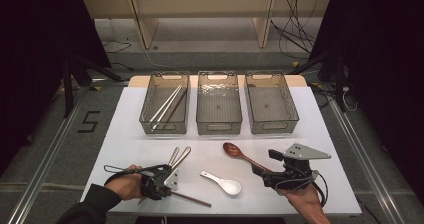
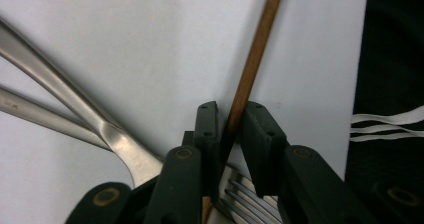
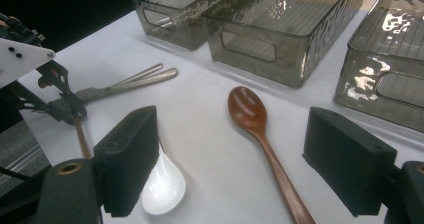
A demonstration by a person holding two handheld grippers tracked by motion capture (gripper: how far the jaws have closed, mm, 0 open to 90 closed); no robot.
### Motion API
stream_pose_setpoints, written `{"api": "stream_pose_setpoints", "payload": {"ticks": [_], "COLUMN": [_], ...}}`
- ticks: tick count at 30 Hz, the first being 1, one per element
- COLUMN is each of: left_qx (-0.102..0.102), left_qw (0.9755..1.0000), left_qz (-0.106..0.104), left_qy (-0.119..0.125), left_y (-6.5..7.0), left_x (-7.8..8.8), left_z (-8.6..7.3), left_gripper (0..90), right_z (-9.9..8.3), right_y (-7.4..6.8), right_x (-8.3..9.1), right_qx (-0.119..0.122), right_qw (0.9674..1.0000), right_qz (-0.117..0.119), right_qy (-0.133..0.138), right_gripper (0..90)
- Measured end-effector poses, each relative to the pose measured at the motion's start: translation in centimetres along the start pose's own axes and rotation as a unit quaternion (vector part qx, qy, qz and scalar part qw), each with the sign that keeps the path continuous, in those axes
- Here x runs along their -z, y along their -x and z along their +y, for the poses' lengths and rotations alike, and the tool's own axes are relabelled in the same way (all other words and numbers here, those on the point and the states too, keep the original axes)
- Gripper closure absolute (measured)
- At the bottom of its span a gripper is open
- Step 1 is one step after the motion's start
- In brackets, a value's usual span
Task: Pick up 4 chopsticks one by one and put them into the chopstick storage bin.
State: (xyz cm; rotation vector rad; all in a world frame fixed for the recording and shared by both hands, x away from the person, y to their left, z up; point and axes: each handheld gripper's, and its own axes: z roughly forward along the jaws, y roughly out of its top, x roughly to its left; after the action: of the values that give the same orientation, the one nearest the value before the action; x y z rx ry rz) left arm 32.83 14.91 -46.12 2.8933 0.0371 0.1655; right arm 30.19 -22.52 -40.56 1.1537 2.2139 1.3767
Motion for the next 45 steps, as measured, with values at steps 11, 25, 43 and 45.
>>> {"api": "stream_pose_setpoints", "payload": {"ticks": [11, 25, 43, 45], "left_qx": [-0.005, 0.021, 0.135, 0.150], "left_qw": [0.9999, 0.9988, 0.9842, 0.9818], "left_qz": [0.006, 0.027, 0.035, 0.040], "left_qy": [0.010, 0.035, 0.108, 0.110], "left_y": [-0.5, -0.8, -2.3, -2.5], "left_x": [-0.1, 1.3, 3.2, 3.3], "left_z": [0.0, 0.0, -0.2, -0.4], "left_gripper": [83.4, 84.1, 84.2, 84.1], "right_z": [0.0, 0.0, -0.1, -0.1], "right_y": [0.0, 0.1, 0.1, 0.1], "right_x": [0.0, 0.0, 0.0, 0.0], "right_qx": [0.000, -0.002, -0.003, -0.003], "right_qw": [1.0000, 1.0000, 1.0000, 1.0000], "right_qz": [0.000, -0.001, -0.002, -0.002], "right_qy": [0.000, -0.001, -0.001, -0.001], "right_gripper": [22.8, 22.8, 22.9, 22.9]}}
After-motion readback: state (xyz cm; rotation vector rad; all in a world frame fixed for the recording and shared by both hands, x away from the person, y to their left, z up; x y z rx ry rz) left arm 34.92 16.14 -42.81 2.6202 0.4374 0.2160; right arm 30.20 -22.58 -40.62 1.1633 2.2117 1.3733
